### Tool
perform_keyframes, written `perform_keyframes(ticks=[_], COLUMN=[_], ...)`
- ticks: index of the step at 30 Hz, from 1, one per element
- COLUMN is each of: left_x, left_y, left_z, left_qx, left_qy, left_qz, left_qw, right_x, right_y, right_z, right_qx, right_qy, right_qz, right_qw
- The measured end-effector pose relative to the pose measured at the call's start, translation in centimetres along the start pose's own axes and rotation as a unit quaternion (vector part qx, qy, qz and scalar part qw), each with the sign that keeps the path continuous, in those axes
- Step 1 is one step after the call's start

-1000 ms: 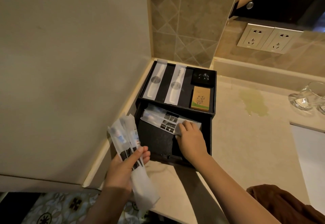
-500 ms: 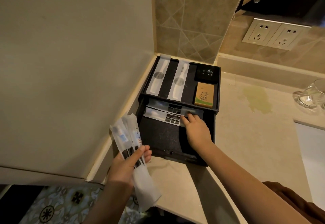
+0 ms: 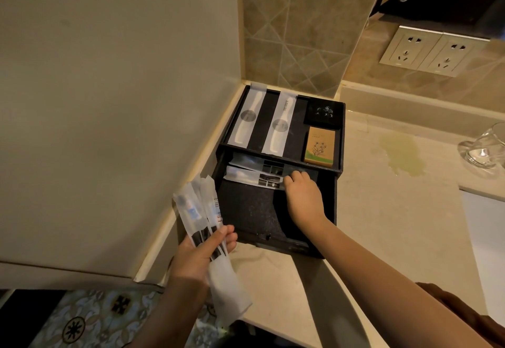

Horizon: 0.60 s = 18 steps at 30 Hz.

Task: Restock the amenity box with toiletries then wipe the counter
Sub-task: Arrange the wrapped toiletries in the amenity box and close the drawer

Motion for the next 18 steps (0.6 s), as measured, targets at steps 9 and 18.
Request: perform_keyframes(ticks=[9, 18], left_x=[-0.1, 0.1], left_y=[-0.1, -0.2], left_z=[0.2, 0.0], left_qx=[-0.013, -0.020], left_qy=[-0.004, 0.001], left_qz=[0.006, 0.002], left_qw=[1.000, 1.000], right_x=[0.2, -0.2], right_y=[-0.7, -1.0], right_z=[0.7, 1.0], right_qx=[0.022, 0.038], right_qy=[0.011, -0.019], right_qz=[-0.018, 0.012], right_qw=[1.000, 0.999])
Point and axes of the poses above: each hand's wrist, its own y-axis away from the middle knuckle, its own z-axis out of the palm, x = y × z, the point moved 1 cm from there along -y, towards the middle knuckle, and after that the axes turned 11 degrees about -y, right-handed, at the moved point
